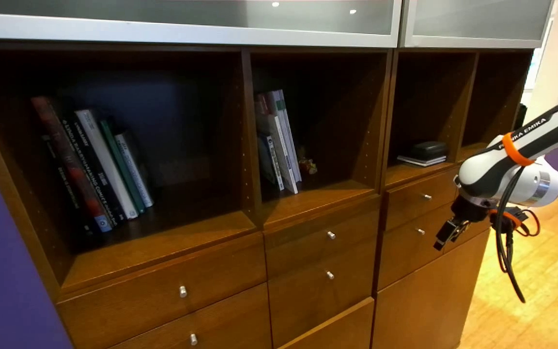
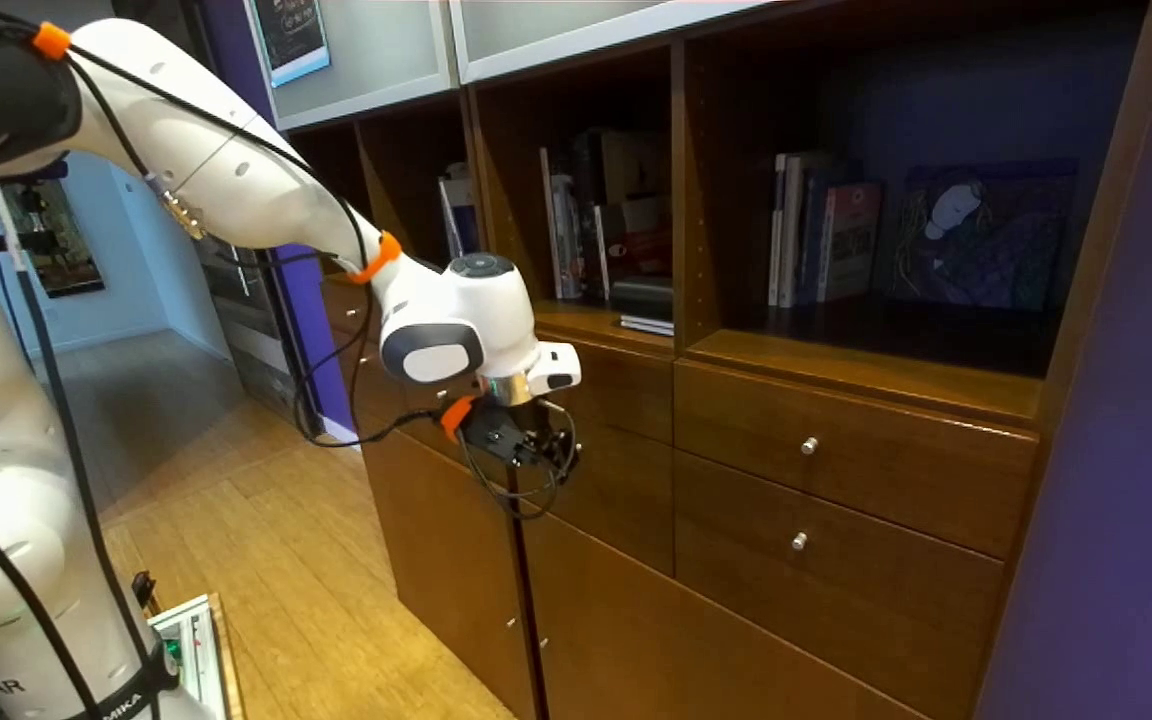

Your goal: Push the open drawer until it is fully closed

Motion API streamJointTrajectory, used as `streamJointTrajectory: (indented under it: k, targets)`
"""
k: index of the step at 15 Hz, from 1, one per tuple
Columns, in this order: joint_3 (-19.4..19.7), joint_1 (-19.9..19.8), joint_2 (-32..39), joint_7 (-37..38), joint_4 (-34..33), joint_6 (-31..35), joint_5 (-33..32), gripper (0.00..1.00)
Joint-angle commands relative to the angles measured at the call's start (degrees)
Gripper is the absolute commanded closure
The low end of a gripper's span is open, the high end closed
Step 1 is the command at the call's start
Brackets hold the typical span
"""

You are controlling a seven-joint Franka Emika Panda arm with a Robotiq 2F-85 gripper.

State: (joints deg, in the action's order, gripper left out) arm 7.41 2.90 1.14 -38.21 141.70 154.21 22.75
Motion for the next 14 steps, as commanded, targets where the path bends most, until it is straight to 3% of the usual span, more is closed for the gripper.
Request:
streamJointTrajectory:
  k: [1,3,4,12,13,14]
  targets:
    - [0.1,-4.6,-7.2,13.1,5.9,-6.3,-16.0,0.00]
    - [-0.2,-6.5,-14.1,19.9,7.9,-14.6,-24.5,0.00]
    - [-0.4,-7.0,-16.3,20.3,7.9,-18.2,-25.1,0.00]
    - [0.7,-6.0,-41.9,11.2,8.3,-48.7,-26.3,0.00]
    - [1.4,-5.5,-44.0,8.5,7.8,-52.1,-27.2,0.00]
    - [1.3,-5.3,-37.2,12.5,5.8,-47.6,-25.3,0.00]
